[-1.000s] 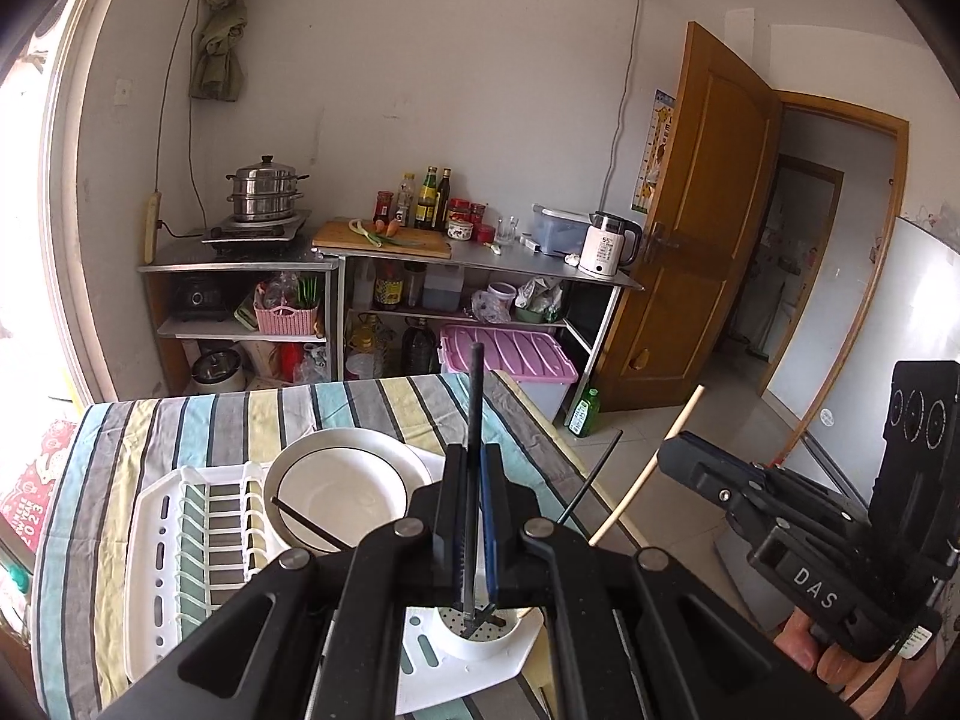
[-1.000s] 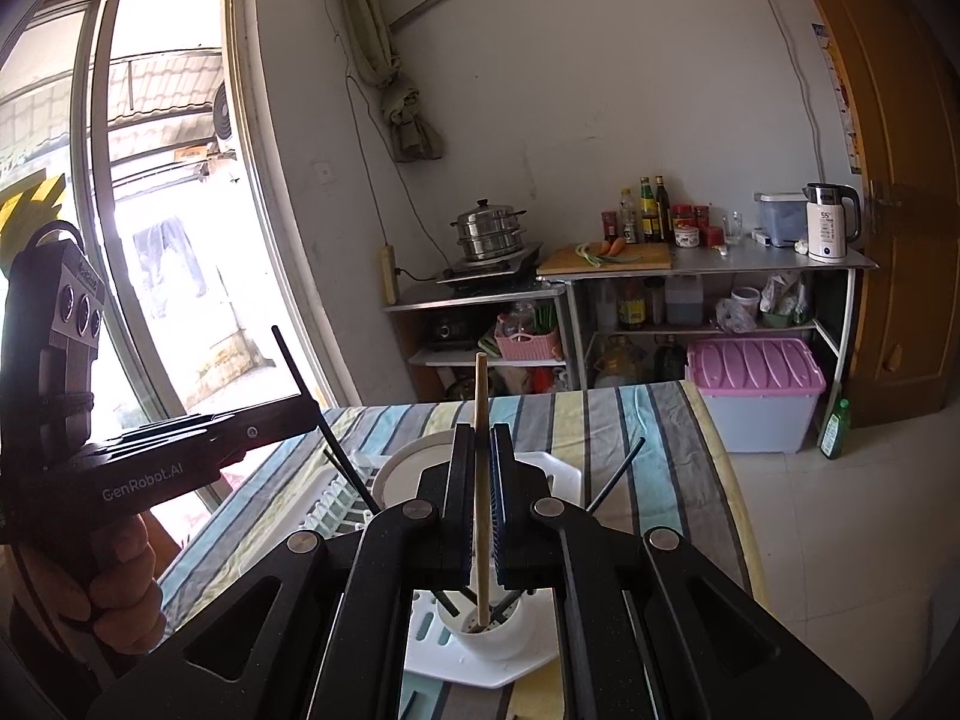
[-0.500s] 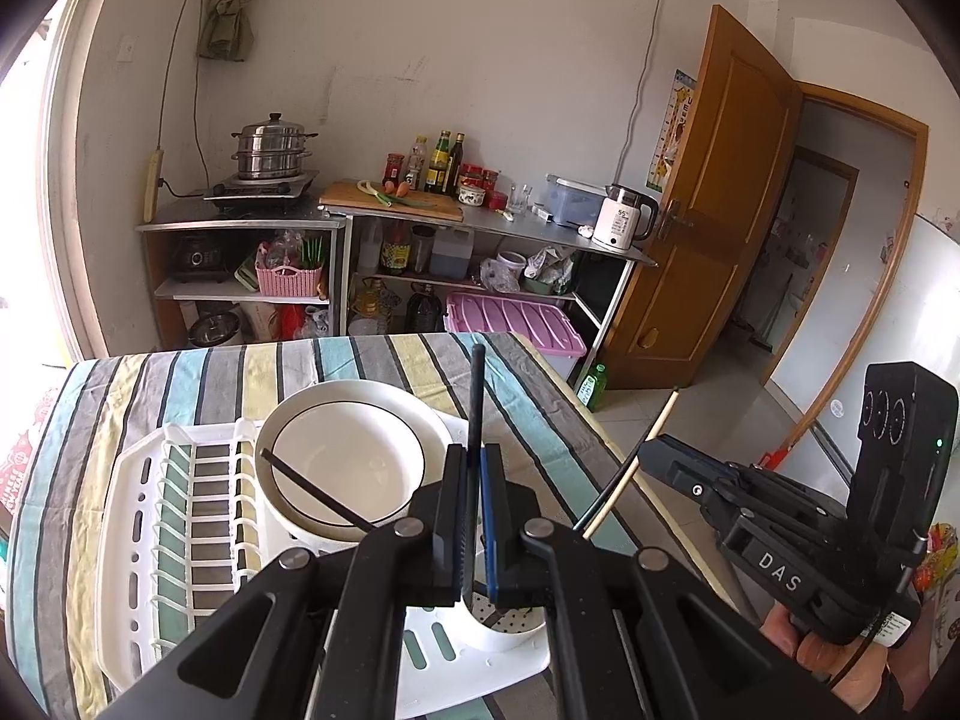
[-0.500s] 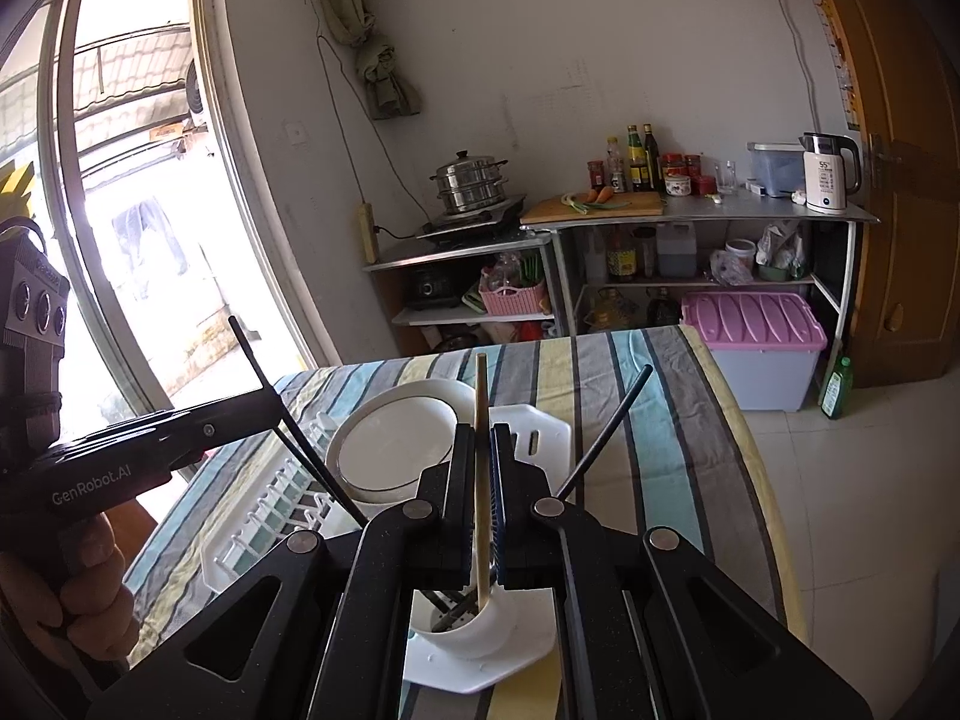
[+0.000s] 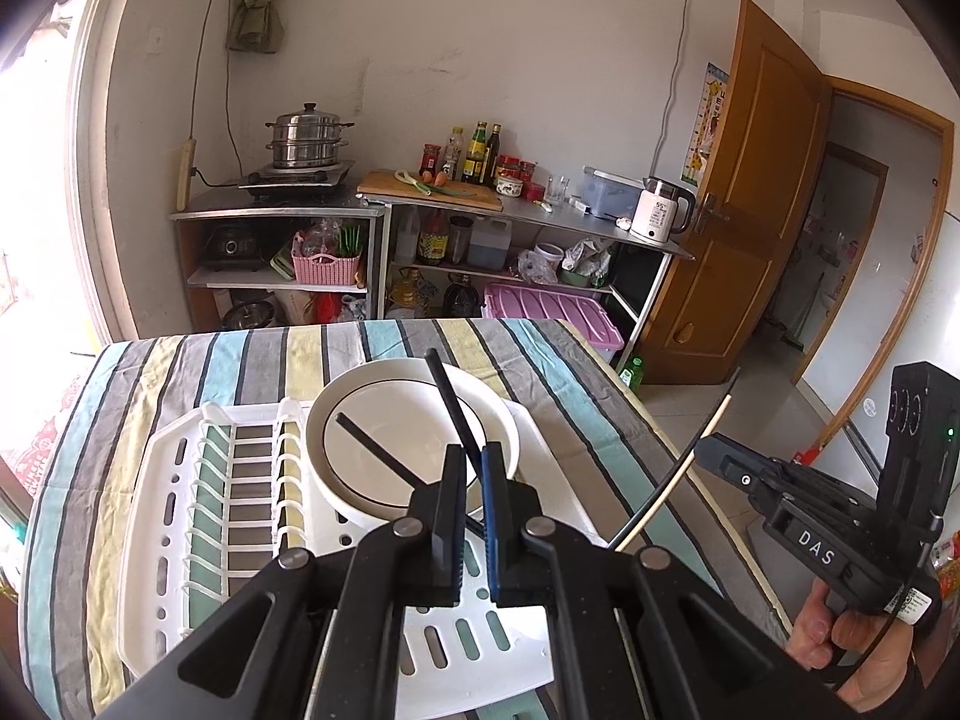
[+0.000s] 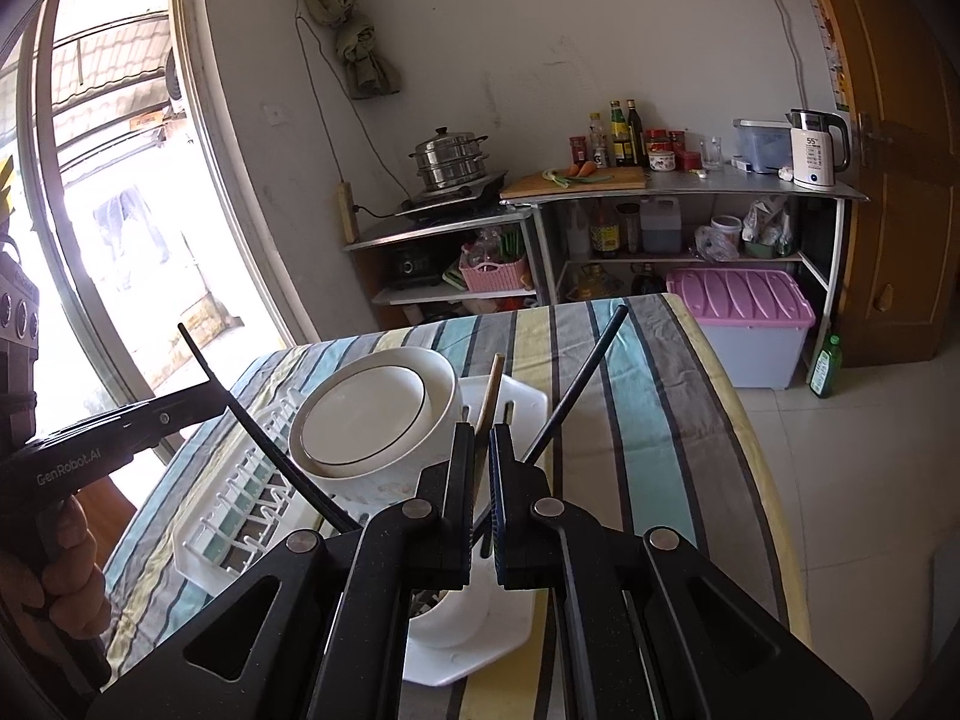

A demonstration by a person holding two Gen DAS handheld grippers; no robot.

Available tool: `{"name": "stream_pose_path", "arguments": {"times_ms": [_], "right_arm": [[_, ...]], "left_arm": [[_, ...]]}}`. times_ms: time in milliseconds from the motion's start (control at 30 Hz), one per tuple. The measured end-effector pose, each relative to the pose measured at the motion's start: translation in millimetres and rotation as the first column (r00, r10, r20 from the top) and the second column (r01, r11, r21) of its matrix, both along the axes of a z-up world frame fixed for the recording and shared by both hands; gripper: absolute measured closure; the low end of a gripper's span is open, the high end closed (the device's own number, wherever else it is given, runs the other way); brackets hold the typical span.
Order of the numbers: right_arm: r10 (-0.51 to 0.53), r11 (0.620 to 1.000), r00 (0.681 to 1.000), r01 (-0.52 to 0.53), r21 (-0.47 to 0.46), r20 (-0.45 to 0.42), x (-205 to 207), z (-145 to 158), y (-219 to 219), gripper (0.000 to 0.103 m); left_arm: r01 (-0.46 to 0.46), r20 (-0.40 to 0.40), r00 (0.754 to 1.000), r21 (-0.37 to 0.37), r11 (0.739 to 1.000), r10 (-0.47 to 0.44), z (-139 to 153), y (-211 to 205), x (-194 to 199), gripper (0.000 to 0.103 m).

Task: Organize utensils
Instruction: 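Drop the wooden chopstick into the cup with the right tool while the left tool drops the black one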

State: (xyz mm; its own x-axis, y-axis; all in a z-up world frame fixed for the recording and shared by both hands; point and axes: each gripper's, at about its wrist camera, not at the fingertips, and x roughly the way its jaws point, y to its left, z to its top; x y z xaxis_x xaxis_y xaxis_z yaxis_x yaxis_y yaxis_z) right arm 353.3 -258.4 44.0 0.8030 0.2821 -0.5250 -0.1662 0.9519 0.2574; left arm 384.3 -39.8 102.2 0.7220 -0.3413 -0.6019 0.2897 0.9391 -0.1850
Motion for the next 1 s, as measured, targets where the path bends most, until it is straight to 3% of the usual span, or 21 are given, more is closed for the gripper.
{"name": "stream_pose_path", "arguments": {"times_ms": [367, 567, 1000], "right_arm": [[0.0, 1.0, 1.0, -0.001, -0.026, -0.012, -2.0, 0.3, -1.7, 0.097], [0.006, 0.999, 1.0, -0.006, -0.042, 0.013, -18.1, 6.4, 4.5, 0.09], [0.037, 0.993, 0.995, -0.027, -0.113, 0.09, -112.2, 10.2, 24.2, 0.088]], "left_arm": [[-0.024, 0.007, 1.0, 0.031, 0.999, 0.024, -6.4, 1.4, -5.4, 0.102], [-0.022, 0.041, 0.999, 0.047, 0.999, 0.02, -0.9, 0.6, -25.7, 0.102], [-0.022, 0.118, 0.993, 0.088, 0.996, 0.011, -7.2, 12.5, -131.6, 0.1]]}}
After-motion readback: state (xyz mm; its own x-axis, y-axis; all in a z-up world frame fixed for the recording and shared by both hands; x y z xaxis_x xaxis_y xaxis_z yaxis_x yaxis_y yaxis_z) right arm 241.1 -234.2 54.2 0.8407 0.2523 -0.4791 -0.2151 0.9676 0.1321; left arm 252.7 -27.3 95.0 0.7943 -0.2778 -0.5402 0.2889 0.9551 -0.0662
